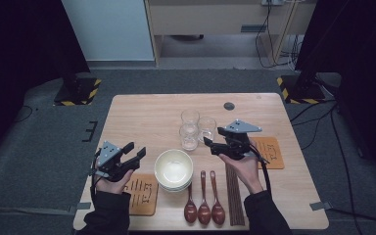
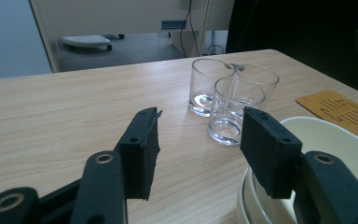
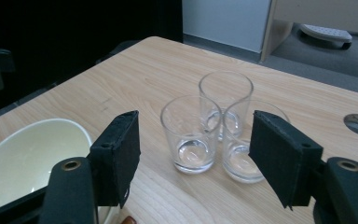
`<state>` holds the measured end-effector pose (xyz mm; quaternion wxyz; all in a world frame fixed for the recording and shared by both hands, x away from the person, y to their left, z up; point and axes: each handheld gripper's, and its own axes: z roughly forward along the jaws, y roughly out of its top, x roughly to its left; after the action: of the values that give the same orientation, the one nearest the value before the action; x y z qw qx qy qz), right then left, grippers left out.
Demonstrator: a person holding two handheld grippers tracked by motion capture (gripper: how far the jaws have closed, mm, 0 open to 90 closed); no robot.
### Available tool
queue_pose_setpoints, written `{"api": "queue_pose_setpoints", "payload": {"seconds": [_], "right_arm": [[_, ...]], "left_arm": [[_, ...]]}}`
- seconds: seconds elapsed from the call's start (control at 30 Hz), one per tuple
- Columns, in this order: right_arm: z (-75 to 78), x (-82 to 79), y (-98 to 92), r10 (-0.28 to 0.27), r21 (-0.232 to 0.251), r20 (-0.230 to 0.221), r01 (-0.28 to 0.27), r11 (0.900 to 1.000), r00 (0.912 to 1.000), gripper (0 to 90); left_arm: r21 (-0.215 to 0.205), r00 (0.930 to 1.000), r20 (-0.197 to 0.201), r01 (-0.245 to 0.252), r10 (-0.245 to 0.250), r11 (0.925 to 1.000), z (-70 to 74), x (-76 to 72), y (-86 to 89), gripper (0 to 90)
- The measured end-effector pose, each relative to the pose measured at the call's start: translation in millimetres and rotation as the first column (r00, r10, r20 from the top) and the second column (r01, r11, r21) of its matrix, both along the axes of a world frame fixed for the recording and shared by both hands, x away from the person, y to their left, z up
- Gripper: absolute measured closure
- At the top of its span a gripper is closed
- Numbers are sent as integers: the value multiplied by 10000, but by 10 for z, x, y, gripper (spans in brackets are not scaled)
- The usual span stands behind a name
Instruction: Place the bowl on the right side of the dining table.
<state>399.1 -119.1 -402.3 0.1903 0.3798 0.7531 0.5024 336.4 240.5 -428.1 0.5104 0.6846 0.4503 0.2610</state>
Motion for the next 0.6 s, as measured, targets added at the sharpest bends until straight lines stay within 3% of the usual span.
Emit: {"api": "queue_pose_setpoints", "payload": {"seconds": [0.6], "right_arm": [[-65,-39,361,615,-150,-13,-615,9980,9981,342]], "left_arm": [[386,9990,-51,437,-435,9983,-119,24,-228,463]]}}
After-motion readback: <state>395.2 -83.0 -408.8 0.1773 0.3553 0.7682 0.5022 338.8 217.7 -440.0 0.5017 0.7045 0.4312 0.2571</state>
